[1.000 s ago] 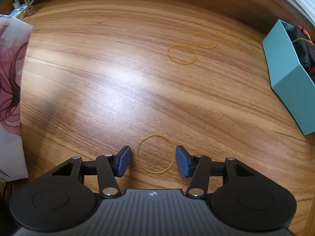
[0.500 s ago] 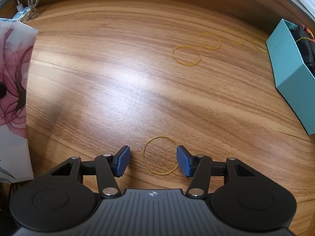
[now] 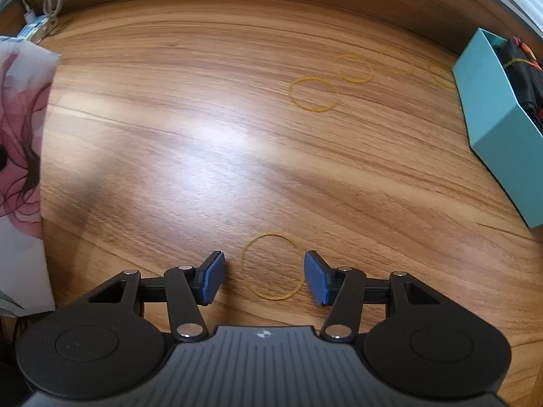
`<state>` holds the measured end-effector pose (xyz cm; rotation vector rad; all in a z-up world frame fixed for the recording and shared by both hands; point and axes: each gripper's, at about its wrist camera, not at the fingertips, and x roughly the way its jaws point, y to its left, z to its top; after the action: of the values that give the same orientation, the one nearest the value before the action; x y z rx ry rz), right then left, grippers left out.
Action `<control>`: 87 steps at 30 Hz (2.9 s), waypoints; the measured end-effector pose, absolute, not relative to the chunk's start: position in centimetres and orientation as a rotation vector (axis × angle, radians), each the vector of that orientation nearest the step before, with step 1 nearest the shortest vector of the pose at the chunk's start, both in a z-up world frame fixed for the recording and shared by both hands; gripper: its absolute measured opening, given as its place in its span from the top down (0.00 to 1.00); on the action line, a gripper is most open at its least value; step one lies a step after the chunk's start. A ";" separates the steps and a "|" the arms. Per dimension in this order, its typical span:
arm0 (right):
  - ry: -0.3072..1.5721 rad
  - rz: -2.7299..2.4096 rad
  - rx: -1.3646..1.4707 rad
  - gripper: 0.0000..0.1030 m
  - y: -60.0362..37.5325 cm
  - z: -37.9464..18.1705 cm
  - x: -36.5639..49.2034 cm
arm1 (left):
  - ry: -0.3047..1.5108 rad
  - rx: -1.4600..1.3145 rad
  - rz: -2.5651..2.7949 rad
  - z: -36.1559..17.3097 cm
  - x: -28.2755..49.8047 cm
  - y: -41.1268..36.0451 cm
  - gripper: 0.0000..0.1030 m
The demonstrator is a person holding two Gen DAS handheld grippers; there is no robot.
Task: Fold shopping bag
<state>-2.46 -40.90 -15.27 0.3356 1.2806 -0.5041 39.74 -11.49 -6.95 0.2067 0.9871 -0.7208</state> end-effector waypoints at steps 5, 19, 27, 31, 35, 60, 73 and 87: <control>1.284 -0.500 0.335 0.43 -41.0 -15.6 -2.3 | 0.989 0.204 -0.717 -6.9 39.8 -11.4 0.46; 1.278 -0.539 0.344 0.42 -42.2 -15.6 -3.2 | 0.991 0.210 -0.717 -7.0 39.6 -11.5 0.46; 1.262 -0.550 0.346 0.52 -42.5 -15.6 -3.5 | 0.993 0.212 -0.716 -7.0 39.6 -11.6 0.45; 1.263 -0.540 0.342 0.56 -42.4 -15.6 -3.3 | 0.993 0.212 -0.717 -7.0 39.5 -11.6 0.45; 1.254 -0.548 0.347 0.72 -42.5 -15.5 -3.2 | 0.993 0.212 -0.716 -7.0 39.5 -11.5 0.45; 1.284 -0.496 0.244 0.89 -43.5 -15.6 -1.5 | 0.996 0.209 -0.718 -7.0 39.6 -11.6 0.45; 1.231 -0.482 0.305 1.00 -43.1 -13.5 -1.9 | 0.992 0.201 -0.727 -7.0 39.7 -11.5 0.45; 1.296 -0.476 0.215 0.89 -42.7 -15.3 -1.1 | 0.992 0.196 -0.719 -6.9 39.6 -11.3 0.45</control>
<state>-1.11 -42.67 -15.35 0.2153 1.2955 -0.4759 39.61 -11.31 -6.93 0.1962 0.9919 -0.7189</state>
